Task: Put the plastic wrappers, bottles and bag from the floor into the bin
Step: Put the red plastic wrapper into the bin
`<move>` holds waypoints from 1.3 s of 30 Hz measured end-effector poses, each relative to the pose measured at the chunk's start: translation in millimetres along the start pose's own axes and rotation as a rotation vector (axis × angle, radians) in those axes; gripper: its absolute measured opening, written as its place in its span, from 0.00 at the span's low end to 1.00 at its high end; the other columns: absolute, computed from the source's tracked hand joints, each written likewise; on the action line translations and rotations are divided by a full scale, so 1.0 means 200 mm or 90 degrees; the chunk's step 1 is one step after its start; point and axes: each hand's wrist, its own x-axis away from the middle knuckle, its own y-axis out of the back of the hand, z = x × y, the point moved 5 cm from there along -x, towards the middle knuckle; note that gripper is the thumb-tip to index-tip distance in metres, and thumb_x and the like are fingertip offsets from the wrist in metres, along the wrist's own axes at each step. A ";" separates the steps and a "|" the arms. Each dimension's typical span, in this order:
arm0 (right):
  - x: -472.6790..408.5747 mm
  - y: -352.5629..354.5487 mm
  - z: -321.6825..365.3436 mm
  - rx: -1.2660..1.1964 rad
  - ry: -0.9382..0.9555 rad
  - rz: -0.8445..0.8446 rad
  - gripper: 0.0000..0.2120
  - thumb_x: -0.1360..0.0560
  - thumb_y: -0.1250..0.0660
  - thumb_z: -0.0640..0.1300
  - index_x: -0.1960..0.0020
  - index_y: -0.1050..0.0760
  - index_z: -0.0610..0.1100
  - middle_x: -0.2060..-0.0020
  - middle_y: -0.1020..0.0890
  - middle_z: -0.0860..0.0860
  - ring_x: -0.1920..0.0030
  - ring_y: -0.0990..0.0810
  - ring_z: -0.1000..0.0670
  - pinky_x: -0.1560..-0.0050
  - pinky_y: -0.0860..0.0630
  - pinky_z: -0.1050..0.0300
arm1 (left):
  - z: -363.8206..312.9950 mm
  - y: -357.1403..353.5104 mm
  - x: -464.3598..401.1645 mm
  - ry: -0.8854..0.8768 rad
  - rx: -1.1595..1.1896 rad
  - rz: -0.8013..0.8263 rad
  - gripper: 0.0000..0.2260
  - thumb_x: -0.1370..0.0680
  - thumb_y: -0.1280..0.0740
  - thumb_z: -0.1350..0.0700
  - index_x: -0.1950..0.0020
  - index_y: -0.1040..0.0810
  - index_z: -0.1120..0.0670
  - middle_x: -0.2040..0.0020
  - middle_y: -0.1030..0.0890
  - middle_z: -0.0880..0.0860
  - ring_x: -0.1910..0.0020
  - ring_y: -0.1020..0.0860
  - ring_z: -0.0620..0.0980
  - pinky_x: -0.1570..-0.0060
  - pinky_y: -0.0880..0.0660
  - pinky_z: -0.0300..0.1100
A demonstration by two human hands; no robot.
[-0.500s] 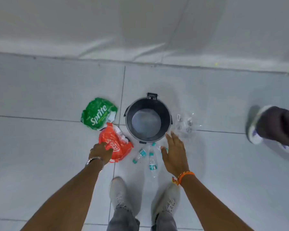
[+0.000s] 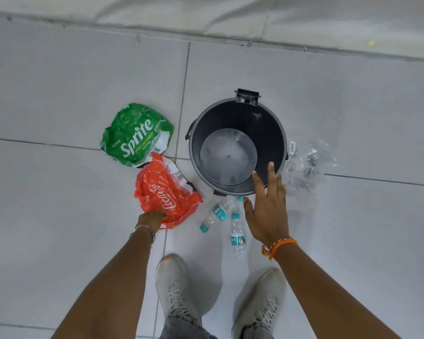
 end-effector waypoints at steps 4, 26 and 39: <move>-0.02 -0.03 0.02 -0.005 -0.003 0.001 0.34 0.21 0.33 0.54 0.20 0.43 0.50 0.18 0.57 0.46 0.19 0.50 0.36 0.20 0.47 0.37 | 0.06 0.01 0.08 -0.014 0.044 -0.150 0.13 0.27 0.25 0.55 0.43 0.15 0.53 0.40 0.17 0.57 0.41 0.21 0.62 0.35 0.26 0.51; 0.24 -0.09 -0.29 -0.256 -0.160 -0.094 0.30 0.28 0.30 0.34 0.30 0.35 0.48 0.29 0.33 0.48 0.28 0.35 0.45 0.29 0.32 0.49 | -1.01 -0.08 1.04 -0.697 -0.273 -0.281 0.10 0.29 0.29 0.56 0.49 0.16 0.56 0.54 0.16 0.56 0.55 0.19 0.56 0.54 0.26 0.43; 0.38 -0.72 -0.20 -0.027 -0.221 0.466 0.25 0.22 0.36 0.45 0.28 0.32 0.60 0.21 0.49 0.45 0.25 0.42 0.36 0.27 0.32 0.44 | -1.22 -0.28 0.88 -0.724 -0.716 -0.448 0.07 0.29 0.33 0.60 0.54 0.17 0.57 0.40 0.23 0.60 0.38 0.27 0.63 0.44 0.30 0.55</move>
